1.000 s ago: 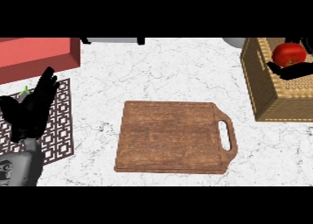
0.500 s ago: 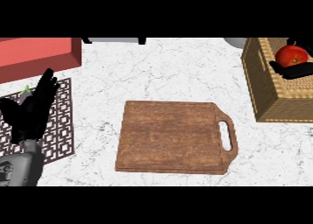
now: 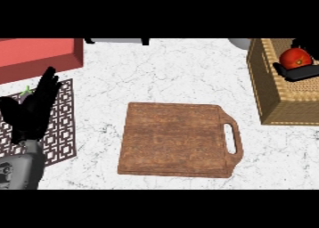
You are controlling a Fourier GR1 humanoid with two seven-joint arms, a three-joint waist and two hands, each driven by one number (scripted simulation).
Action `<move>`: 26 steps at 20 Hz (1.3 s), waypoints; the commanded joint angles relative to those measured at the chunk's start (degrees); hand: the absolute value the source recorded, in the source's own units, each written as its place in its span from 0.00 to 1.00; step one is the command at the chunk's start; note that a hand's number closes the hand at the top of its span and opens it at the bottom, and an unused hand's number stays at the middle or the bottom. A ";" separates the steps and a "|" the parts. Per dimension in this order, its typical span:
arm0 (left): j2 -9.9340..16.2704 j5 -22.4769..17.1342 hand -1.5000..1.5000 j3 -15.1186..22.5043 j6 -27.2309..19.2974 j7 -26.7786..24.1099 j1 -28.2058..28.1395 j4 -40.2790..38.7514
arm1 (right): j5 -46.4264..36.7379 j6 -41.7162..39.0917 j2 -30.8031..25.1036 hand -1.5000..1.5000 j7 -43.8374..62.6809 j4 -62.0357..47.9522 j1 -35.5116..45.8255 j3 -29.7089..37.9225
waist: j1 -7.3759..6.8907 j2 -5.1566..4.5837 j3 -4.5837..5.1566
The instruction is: Pick the tomato from the cutting board and place it in the basket
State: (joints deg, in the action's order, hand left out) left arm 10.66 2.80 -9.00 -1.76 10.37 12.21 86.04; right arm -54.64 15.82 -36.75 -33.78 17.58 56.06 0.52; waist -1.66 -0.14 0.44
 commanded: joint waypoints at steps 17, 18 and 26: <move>-1.22 1.07 0.50 1.26 -0.29 -2.32 -1.10 -0.26 | -4.60 3.17 0.88 1.00 -0.80 -9.96 0.09 -0.21 | -0.78 -0.87 -0.57; -0.30 0.50 0.50 0.39 0.07 -0.31 0.30 -1.08 | -4.53 1.92 -0.12 1.00 -1.71 -9.91 -0.06 -0.15 | -0.34 -0.73 -0.55; -1.11 1.62 0.50 0.90 -1.78 0.99 3.69 -1.84 | -8.26 -1.30 2.15 1.00 8.42 -12.71 1.68 -2.86 | -0.79 -0.96 -0.56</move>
State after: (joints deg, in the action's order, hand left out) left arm 9.43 4.06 -7.98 -2.85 9.84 13.65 84.88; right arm -61.17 13.63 -37.47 -30.78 6.71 58.87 -0.96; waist -2.26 -0.29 0.97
